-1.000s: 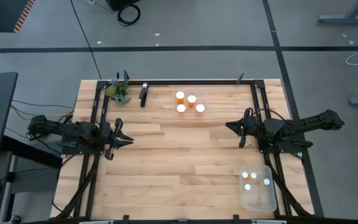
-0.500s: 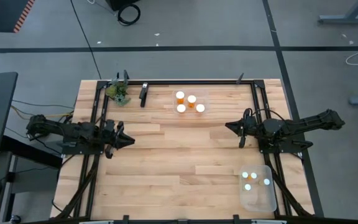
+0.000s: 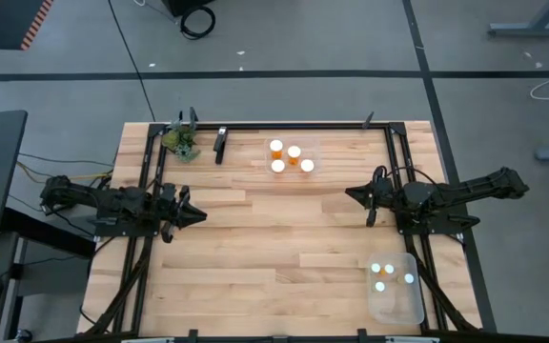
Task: Pick and place medicine bottles into bin by pill shape (circle, oval)
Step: Return to Home Position
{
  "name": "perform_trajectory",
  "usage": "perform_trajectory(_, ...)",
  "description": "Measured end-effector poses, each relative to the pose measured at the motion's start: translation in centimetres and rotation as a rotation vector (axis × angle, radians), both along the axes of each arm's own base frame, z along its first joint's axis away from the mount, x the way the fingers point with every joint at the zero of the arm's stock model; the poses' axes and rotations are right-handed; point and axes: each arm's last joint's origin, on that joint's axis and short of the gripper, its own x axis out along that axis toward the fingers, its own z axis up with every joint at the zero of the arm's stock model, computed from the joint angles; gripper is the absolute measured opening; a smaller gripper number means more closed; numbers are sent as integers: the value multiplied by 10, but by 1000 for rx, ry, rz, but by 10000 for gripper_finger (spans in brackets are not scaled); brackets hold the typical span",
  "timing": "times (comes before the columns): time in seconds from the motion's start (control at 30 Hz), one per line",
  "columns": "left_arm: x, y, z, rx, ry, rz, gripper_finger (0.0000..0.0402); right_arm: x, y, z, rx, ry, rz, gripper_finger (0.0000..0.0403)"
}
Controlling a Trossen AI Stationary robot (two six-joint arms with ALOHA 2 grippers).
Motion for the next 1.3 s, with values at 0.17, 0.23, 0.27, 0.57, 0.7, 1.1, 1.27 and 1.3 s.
perform_trajectory(0.17,0,0,0,0,0,0,63,0,0,0,0,0,0,37)
perform_trajectory(0.23,0,0,0,0,0,0,63,0,0,0,0,0,0,37)
perform_trajectory(0.27,0,0,0,0,0,0,61,0,0,0,0,0,0,37)
perform_trajectory(0.57,0,0,0,0,1,0,54,0,0,0,0,0,0,37)
perform_trajectory(0.7,0,0,0,0,1,0,61,0,0,0,0,0,0,37)
perform_trajectory(1.1,0,0,0,0,1,0,52,0,0,0,0,0,0,37)
perform_trajectory(1.27,0,0,0,0,1,0,51,0,0,0,0,0,0,37)
perform_trajectory(1.3,0,0,0,0,1,0,52,0,0,0,0,0,0,37)
